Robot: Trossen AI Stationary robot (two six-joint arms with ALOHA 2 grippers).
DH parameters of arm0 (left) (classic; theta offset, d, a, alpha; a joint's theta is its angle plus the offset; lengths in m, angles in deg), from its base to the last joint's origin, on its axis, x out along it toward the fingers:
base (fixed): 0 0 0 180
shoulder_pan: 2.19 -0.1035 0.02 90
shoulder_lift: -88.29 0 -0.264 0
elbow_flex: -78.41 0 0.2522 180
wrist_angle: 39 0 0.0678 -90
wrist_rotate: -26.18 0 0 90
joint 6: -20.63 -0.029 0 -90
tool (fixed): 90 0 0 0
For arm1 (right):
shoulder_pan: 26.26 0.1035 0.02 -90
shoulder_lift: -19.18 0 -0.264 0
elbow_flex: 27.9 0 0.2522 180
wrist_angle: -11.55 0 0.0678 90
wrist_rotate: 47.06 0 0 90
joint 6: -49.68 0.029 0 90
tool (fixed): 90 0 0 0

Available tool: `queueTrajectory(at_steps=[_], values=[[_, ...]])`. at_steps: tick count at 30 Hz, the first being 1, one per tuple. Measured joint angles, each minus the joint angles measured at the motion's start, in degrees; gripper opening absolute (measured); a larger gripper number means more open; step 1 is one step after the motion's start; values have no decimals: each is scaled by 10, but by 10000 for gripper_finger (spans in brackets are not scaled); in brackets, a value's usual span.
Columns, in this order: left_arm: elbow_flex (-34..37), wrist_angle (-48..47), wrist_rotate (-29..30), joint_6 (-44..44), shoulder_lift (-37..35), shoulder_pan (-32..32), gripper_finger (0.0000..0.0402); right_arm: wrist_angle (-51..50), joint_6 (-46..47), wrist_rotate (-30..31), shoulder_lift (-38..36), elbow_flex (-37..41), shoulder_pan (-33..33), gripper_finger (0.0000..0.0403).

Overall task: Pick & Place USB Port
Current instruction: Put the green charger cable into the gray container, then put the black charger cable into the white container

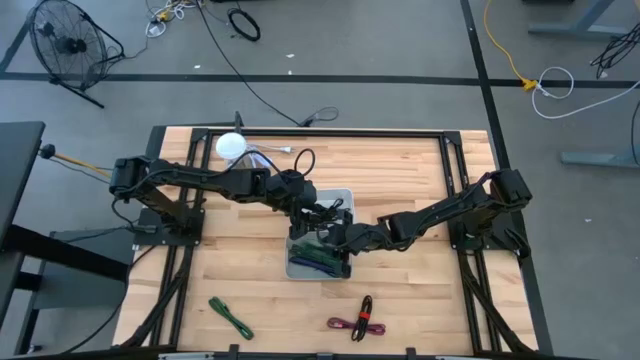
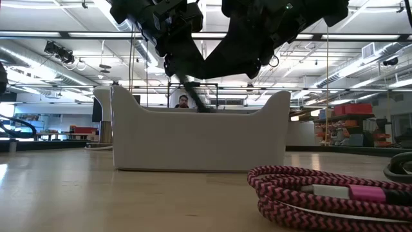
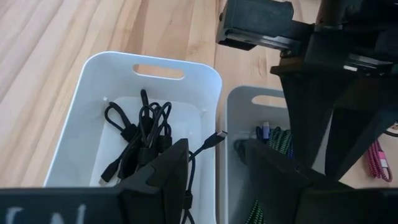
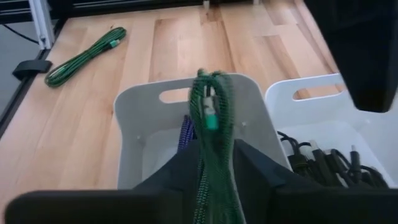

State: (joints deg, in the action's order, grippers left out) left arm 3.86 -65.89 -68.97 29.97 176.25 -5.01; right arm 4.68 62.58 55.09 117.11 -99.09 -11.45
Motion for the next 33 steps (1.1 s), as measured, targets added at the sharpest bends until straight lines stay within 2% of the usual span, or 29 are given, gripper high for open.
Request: queueTrajectory(at_steps=[7,9,13,15,22,33], values=[[0,0,0,0,0,0,167,6,-1,27,0,0,0,141],[0,0,0,0,0,0,167,17,2,-3,0,0,0,145],[0,-1,0,0,0,0,167,70,-11,-136,-2,0,18,148],[0,-1,0,0,0,0,167,81,-17,-177,-2,0,31,146],[0,-2,0,-1,0,0,167,50,-17,-198,-2,0,80,139],[0,-2,0,4,0,0,167,-15,49,-298,-2,0,137,139]])
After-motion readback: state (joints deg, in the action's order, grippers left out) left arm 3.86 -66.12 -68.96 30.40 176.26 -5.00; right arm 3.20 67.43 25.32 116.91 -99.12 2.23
